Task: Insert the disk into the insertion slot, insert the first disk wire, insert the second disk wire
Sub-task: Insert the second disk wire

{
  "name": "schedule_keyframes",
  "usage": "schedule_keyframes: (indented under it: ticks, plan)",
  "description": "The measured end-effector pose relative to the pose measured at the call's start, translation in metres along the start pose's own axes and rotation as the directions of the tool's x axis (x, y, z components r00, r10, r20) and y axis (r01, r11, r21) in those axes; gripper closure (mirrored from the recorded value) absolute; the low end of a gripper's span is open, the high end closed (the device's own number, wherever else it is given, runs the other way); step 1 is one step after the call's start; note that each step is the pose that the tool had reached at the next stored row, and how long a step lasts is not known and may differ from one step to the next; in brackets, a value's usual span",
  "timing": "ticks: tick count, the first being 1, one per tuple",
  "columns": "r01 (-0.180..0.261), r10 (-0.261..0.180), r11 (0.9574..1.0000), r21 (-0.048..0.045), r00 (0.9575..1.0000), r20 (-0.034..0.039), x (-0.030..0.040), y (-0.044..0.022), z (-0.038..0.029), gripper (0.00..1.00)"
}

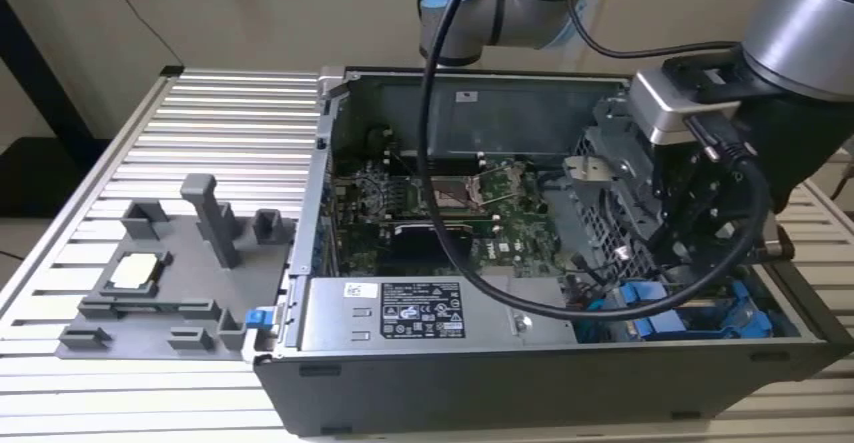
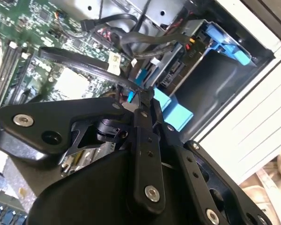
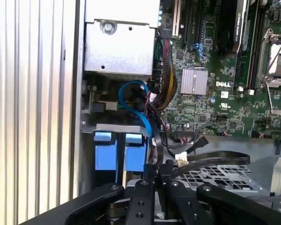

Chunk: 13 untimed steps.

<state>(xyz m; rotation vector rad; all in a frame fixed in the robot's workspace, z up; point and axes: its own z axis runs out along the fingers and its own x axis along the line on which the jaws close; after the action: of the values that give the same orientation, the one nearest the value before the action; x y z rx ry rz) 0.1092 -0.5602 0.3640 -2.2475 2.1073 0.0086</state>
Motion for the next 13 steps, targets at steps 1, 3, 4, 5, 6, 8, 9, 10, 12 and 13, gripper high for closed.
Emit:
schedule_keyframes:
  ticks: [1, 3, 4, 5, 6, 8, 9, 10, 12, 13]
  plan:
    - [0.0, 0.0, 1.0, -0.0004, 1.0, -0.0066, 0.0003, -0.0005, 0.0002, 0.84]
    - [0.0, 0.0, 1.0, -0.0006, 1.0, -0.0094, 0.0007, -0.0022, 0.0006, 0.84]
    - [0.0, 0.0, 1.0, -0.0006, 1.0, -0.0095, 0.0008, -0.0034, 0.0007, 0.84]
    - [0.0, 0.0, 1.0, -0.0006, 1.0, -0.0095, 0.0009, -0.0049, 0.0009, 0.84]
    - [0.0, 0.0, 1.0, -0.0006, 1.0, -0.0094, 0.0011, -0.0065, 0.0011, 0.84]
    - [0.0, 0.0, 1.0, -0.0006, 1.0, -0.0094, 0.0014, -0.01, 0.0015, 0.84]
    - [0.0, 0.0, 1.0, -0.0006, 1.0, -0.0095, 0.0017, -0.0117, 0.0017, 0.84]
    - [0.0, 0.0, 1.0, -0.0006, 1.0, -0.0096, 0.0021, -0.0132, 0.002, 0.84]
    - [0.0, 0.0, 1.0, -0.0006, 1.0, -0.0099, 0.0029, -0.0154, 0.0026, 0.84]
    - [-0.001, 0.001, 1.0, -0.0005, 0.9999, -0.0102, 0.0033, -0.0161, 0.003, 0.84]
